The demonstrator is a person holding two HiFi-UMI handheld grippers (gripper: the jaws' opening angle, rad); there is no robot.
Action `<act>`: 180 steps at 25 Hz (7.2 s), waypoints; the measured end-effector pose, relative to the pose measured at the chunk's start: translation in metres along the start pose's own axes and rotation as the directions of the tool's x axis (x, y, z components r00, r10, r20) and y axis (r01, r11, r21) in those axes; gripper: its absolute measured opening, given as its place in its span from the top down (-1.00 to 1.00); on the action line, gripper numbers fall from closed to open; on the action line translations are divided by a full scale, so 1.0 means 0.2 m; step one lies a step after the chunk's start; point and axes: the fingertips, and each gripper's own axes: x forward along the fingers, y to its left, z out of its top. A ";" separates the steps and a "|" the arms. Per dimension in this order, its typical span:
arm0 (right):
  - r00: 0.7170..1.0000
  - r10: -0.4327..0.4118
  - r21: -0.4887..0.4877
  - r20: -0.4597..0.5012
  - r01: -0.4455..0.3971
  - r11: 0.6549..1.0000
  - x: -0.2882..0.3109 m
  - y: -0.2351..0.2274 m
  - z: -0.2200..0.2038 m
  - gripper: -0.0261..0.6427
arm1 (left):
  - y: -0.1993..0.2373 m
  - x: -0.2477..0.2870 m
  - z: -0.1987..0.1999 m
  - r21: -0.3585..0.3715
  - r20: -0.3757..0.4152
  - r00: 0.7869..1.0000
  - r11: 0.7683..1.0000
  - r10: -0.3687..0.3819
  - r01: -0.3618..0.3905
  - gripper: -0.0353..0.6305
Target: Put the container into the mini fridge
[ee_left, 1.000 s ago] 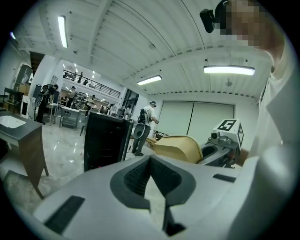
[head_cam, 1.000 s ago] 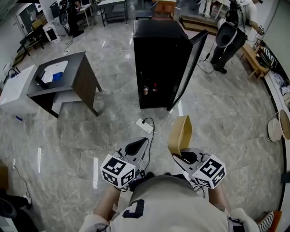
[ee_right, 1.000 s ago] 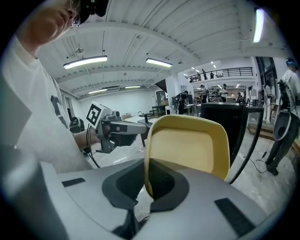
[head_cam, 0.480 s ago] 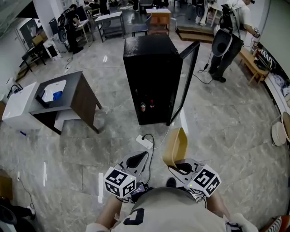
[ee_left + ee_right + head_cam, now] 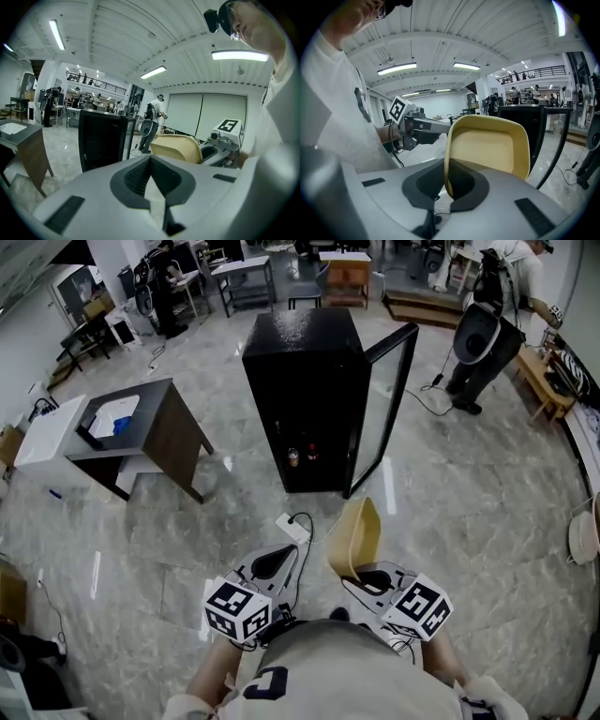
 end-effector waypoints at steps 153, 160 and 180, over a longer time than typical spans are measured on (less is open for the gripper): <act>0.593 -0.192 -0.484 -0.782 -0.383 0.787 2.53 -2.55 -0.52 0.83 | 2.36 0.84 -0.11 -0.188 -0.412 0.887 0.933 0.208 -0.306 0.72; 0.610 -0.228 -0.517 -0.759 -0.352 0.780 2.59 -2.62 -0.51 0.83 | 2.36 0.85 -0.12 -0.186 -0.427 0.882 0.936 0.198 -0.300 0.72; 0.676 -0.360 -0.648 -0.643 -0.230 0.726 2.67 -2.81 -0.49 0.83 | 2.32 0.89 -0.20 -0.189 -0.467 0.871 0.945 0.152 -0.266 0.72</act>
